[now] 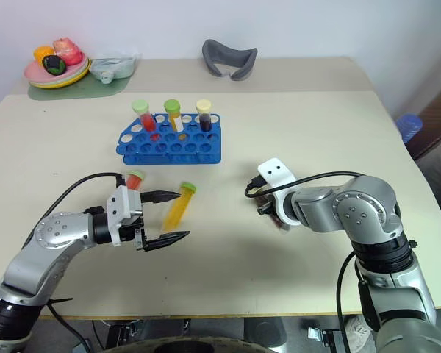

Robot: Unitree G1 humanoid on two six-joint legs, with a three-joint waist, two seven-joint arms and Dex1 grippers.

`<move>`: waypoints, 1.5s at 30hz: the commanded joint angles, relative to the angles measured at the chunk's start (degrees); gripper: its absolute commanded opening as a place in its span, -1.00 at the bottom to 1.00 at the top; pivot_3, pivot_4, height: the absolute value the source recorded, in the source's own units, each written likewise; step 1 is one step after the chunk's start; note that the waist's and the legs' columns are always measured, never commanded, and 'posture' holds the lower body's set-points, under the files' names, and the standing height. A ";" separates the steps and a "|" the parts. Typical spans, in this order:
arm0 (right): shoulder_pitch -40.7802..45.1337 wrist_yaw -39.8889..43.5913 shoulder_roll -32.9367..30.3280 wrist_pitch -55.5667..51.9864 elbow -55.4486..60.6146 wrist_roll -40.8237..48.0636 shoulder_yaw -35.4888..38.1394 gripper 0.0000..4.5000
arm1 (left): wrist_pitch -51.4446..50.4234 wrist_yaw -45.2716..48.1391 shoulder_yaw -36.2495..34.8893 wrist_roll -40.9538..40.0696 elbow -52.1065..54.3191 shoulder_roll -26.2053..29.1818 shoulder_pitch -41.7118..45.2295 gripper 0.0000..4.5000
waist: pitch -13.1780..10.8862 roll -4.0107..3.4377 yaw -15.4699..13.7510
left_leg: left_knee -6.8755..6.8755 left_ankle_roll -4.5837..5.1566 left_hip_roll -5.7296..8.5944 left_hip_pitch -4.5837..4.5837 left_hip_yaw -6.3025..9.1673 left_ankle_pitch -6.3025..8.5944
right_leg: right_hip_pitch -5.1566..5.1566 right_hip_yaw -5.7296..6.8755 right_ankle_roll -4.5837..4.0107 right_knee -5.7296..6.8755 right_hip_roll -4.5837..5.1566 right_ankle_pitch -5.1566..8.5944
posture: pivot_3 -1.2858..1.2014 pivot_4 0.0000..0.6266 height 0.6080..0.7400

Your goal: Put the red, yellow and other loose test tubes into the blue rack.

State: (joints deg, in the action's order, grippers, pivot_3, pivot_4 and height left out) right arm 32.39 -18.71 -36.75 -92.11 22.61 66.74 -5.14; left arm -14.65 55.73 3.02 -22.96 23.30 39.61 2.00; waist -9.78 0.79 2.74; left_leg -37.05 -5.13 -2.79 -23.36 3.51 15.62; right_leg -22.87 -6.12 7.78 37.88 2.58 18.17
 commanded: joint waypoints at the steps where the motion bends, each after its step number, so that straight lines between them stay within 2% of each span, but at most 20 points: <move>1: 1.61 -0.24 0.57 -0.39 -0.01 0.91 0.58 -0.64 | 2.59 0.41 -1.24 0.52 0.03 0.18 -1.23 1.00 | 0.00 0.00 0.04 | 0.00 0.00 0.00 0.00 0.00 0.00 | 0.00 0.00 0.00 0.00 0.00 0.00 | 0.03 -0.52 1.00; 7: 5.70 3.68 1.64 -0.25 3.81 -1.19 -0.10 -0.64 | 5.45 -0.31 -2.29 1.49 -1.87 -0.29 -3.15 1.00 | -0.02 -0.03 0.00 | 0.01 0.00 -0.01 -0.01 0.00 0.00 | -0.04 0.00 0.00 0.00 0.00 0.00 | 0.03 -0.52 1.00; 12: 7.53 17.69 2.80 20.78 9.97 -10.99 -0.28 -0.64 | 8.59 -9.57 -8.55 1.76 -7.17 -6.51 -3.25 1.00 | -0.04 -0.07 -0.17 | 0.03 0.01 -0.02 -0.04 0.00 0.01 | -0.09 0.00 0.00 0.00 0.00 0.00 | 0.03 -0.52 1.00; 15: 7.30 21.98 4.74 34.39 8.51 -22.92 -5.71 -0.64 | 9.66 -15.69 -12.33 0.60 -10.00 -11.54 -1.47 1.00 | -0.03 -0.06 -0.18 | 0.00 0.04 -0.01 -0.04 -0.01 0.02 | -0.05 0.01 0.00 -0.04 0.02 0.00 | 0.03 -0.52 1.00; 17: 7.08 24.20 8.39 40.52 4.53 -27.61 -8.17 -0.64 | 10.57 -19.24 -13.92 1.04 -11.66 -14.22 0.36 1.00 | -0.02 -0.04 -0.17 | -0.02 0.04 -0.01 -0.03 0.00 0.02 | -0.04 0.01 0.01 -0.02 0.02 0.00 | 0.03 -0.52 1.00; 19: 7.05 24.33 17.40 50.84 -4.72 -32.25 -8.67 -0.64 | 11.36 -21.54 -14.55 1.35 -12.47 -16.29 1.80 1.00 | 0.01 0.01 0.24 | -0.03 0.03 -0.01 -0.02 0.00 0.02 | -0.05 0.01 0.01 0.03 0.01 0.00 | 0.03 -0.52 1.00; 21: 6.99 26.06 23.41 61.47 -12.36 -38.15 -10.05 -0.64 | 11.52 -22.77 -14.53 1.96 -12.80 -17.21 2.34 1.00 | 0.00 -0.01 0.77 | -0.01 0.02 -0.02 0.02 -0.01 0.01 | -0.07 0.01 0.00 0.10 -0.01 0.00 | 0.03 -0.52 1.00; 25: 7.71 29.16 30.90 76.82 -24.83 -47.21 -12.10 -0.64 | 10.78 -24.72 -14.97 1.42 -12.76 -18.10 2.88 1.00 | -0.01 -0.01 1.29 | 0.01 0.00 -0.01 -0.01 -0.01 0.00 | -0.09 0.01 0.01 0.10 0.03 -0.01 | 0.03 -0.52 1.00; 31: 9.60 31.28 37.33 88.96 -37.81 -52.17 -8.65 -0.64 | 11.72 -25.75 -14.20 1.63 -11.34 -18.67 2.48 1.00 | -0.01 -0.03 1.37 | 0.01 -0.10 -0.01 0.01 0.00 -0.06 | -0.09 0.01 0.00 0.16 0.02 -0.01 | 0.03 -0.52 1.00; 45: 16.80 33.54 44.91 107.02 -60.44 -57.53 -2.54 -0.64 | 7.20 -25.74 -10.57 -0.36 -5.37 -19.74 2.35 1.00 | -0.03 -0.05 1.50 | 0.03 -0.15 -0.01 0.03 0.00 -0.08 | -0.11 0.01 0.00 0.22 0.02 -0.01 | 0.03 -0.52 1.00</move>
State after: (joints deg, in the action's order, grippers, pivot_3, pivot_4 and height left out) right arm 47.38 14.60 7.22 12.13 -37.66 9.61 -9.03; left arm -7.25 29.96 -7.54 -22.15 15.09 19.85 4.53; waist -9.81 0.74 4.24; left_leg -37.03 -5.28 -2.80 -23.32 3.50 15.54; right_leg -22.98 -6.11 7.78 38.10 2.61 18.16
